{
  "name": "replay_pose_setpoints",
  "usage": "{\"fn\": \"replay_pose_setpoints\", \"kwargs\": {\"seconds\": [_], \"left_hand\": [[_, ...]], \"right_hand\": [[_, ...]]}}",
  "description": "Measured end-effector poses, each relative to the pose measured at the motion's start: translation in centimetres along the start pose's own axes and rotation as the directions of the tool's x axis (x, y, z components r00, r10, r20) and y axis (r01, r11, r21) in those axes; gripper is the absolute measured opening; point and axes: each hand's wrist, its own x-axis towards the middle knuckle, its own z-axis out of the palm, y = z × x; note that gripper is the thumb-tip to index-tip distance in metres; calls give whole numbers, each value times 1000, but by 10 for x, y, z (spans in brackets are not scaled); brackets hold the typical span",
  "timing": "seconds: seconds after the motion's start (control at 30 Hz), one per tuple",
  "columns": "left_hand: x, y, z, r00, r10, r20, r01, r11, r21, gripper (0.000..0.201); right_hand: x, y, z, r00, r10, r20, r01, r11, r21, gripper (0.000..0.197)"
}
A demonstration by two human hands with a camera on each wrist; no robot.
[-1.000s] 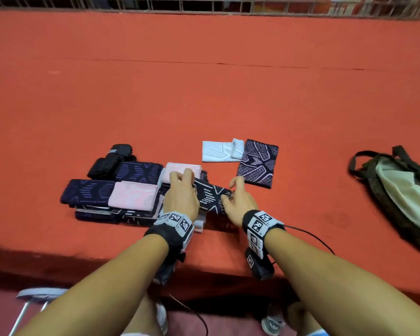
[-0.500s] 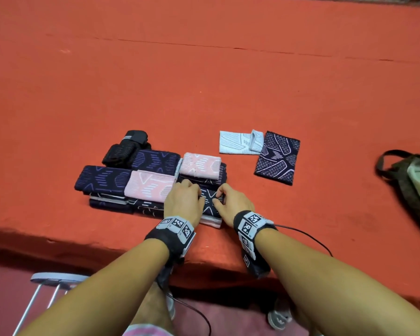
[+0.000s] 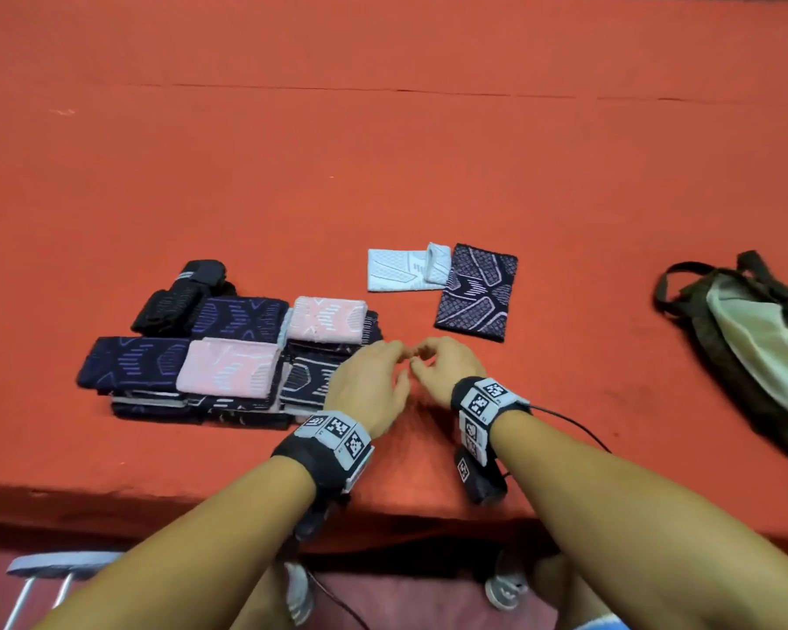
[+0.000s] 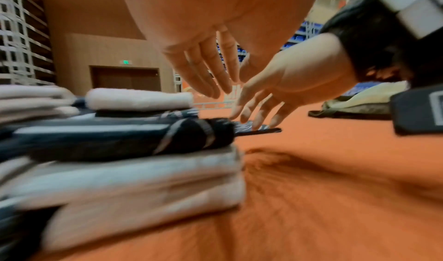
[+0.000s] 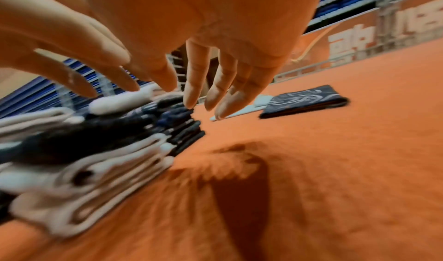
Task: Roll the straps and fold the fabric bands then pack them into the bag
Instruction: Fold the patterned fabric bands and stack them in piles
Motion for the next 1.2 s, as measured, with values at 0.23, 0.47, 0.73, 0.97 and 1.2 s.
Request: {"fn": "replay_pose_setpoints", "kwargs": {"seconds": [0.23, 0.47, 0.73, 0.97, 1.2], "left_hand": [[66, 47, 52, 992, -59, 110, 61, 998, -12, 36], [118, 45, 97, 963, -150, 223, 125, 985, 123, 39], [151, 29, 115, 977, -95, 190, 55, 977, 206, 43], [162, 35, 102, 976, 10, 217, -102, 904, 416, 21], [121, 51, 86, 982, -13, 188, -47, 948, 314, 21]], "right_hand": [[13, 79, -49, 987, 148, -65, -152, 986, -63, 34], [37, 112, -54, 984, 166, -66, -175, 971, -165, 48], [75, 113, -47, 993, 113, -43, -119, 968, -219, 52], [81, 115, -50, 992, 122, -43, -129, 962, -240, 28], [50, 107, -55, 990, 138, -24, -140, 961, -240, 19]]}}
